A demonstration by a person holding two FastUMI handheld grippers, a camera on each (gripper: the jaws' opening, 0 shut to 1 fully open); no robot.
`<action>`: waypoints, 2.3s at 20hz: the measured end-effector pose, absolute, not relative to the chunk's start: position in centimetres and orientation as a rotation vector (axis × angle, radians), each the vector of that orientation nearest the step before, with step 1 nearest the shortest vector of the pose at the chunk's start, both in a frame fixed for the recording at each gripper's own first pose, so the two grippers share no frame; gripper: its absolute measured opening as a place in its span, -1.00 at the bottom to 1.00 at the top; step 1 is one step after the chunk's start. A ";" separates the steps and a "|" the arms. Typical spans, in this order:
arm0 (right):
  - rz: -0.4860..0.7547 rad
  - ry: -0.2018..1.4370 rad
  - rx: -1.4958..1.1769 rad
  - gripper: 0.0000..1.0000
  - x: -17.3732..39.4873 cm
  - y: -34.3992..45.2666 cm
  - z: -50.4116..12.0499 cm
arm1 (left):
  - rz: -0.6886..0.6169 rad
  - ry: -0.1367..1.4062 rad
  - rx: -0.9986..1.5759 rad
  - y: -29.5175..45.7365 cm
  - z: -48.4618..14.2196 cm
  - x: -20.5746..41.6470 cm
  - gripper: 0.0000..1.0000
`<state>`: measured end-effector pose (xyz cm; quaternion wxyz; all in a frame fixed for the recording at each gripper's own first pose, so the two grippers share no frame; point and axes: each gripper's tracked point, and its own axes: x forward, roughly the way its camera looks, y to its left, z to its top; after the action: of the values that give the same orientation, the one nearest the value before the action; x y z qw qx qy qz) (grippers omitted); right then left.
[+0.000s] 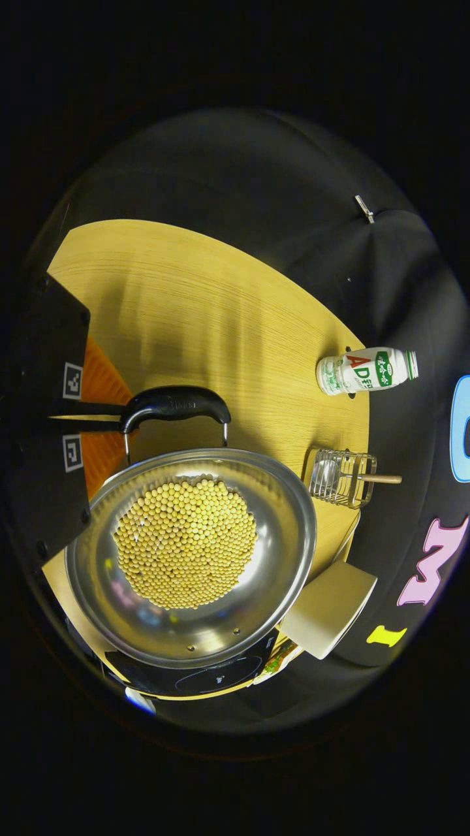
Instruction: First push the handle of the pot to place it horizontally, then grasp the pot with both hands and set it on the induction cooktop.
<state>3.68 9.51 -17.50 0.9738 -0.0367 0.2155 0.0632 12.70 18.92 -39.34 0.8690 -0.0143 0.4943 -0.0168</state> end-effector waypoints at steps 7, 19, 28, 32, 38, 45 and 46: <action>0.196 0.600 0.040 0.98 4.7 14.8 -22.1 | 0.086 0.930 0.038 23.1 -36.4 10.8 -0.73; 0.336 0.751 0.135 0.98 10.0 24.7 -28.0 | 0.143 0.667 -0.039 26.7 -29.2 12.0 0.92; 0.369 0.802 0.078 0.99 12.8 28.4 -34.8 | 0.023 0.598 -0.087 21.8 -31.0 18.7 0.92; 0.357 0.841 0.094 0.99 13.3 29.1 -36.9 | -0.005 0.647 -0.194 20.5 -34.1 19.6 0.96; 0.369 0.859 0.091 0.98 13.2 30.4 -38.7 | -0.043 0.699 -0.310 18.8 -36.9 20.2 0.88; 0.340 0.854 0.059 0.85 12.3 30.6 -39.8 | -0.069 0.746 -0.306 17.4 -38.8 21.2 0.70; 0.337 0.849 0.068 0.75 12.3 30.8 -39.7 | -0.060 0.746 -0.294 17.6 -38.8 21.4 0.65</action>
<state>12.28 30.79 -39.73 0.8969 0.0326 0.4099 0.1625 21.36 17.63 -38.83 0.9202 -0.1432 0.3631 -0.0291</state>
